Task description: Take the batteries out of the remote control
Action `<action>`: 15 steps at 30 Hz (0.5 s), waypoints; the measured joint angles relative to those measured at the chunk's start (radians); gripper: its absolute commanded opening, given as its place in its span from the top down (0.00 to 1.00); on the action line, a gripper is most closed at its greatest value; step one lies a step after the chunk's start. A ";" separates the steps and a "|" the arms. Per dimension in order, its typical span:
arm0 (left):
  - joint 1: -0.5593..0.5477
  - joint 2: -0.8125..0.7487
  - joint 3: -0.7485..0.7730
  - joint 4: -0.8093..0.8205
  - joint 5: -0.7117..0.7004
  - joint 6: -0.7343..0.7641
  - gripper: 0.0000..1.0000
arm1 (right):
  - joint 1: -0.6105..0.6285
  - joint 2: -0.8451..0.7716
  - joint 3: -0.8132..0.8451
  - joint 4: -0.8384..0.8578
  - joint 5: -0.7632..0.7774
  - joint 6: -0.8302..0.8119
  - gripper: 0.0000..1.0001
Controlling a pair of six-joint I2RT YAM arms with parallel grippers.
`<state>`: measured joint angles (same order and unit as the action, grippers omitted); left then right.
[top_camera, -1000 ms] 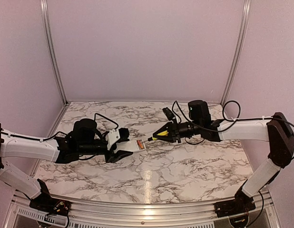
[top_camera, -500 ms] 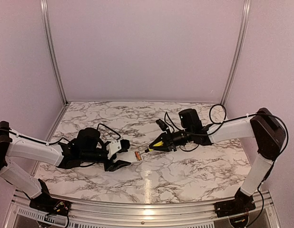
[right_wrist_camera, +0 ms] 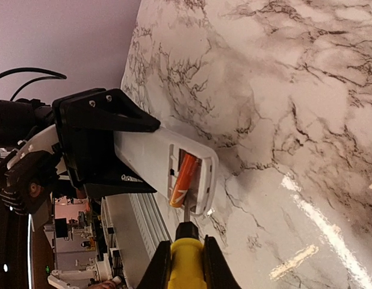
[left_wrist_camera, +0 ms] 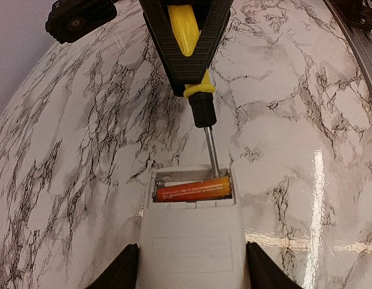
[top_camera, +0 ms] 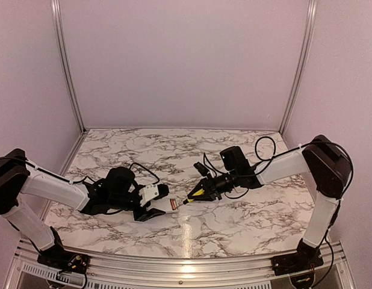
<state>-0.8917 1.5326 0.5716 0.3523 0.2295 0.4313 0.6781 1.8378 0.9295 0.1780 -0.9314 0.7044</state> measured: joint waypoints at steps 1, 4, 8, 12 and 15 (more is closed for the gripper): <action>0.000 0.005 0.007 -0.006 -0.002 0.005 1.00 | 0.002 0.001 0.002 -0.005 0.003 -0.003 1.00; 0.000 0.018 0.023 -0.021 -0.014 0.018 1.00 | 0.002 0.002 0.016 -0.029 0.010 -0.018 1.00; 0.000 0.031 0.037 -0.045 -0.038 0.031 1.00 | 0.002 0.002 0.043 -0.076 0.021 -0.044 1.00; 0.001 0.035 0.043 -0.087 -0.086 0.051 1.00 | 0.001 -0.001 0.049 -0.097 0.023 -0.055 1.00; 0.001 0.035 0.047 -0.114 -0.112 0.063 1.00 | -0.004 -0.017 0.051 -0.114 0.024 -0.055 1.00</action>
<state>-0.8909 1.5677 0.6182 0.2379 0.1177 0.4946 0.6743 1.8210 0.9810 0.0643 -0.9070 0.6498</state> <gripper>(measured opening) 0.578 0.131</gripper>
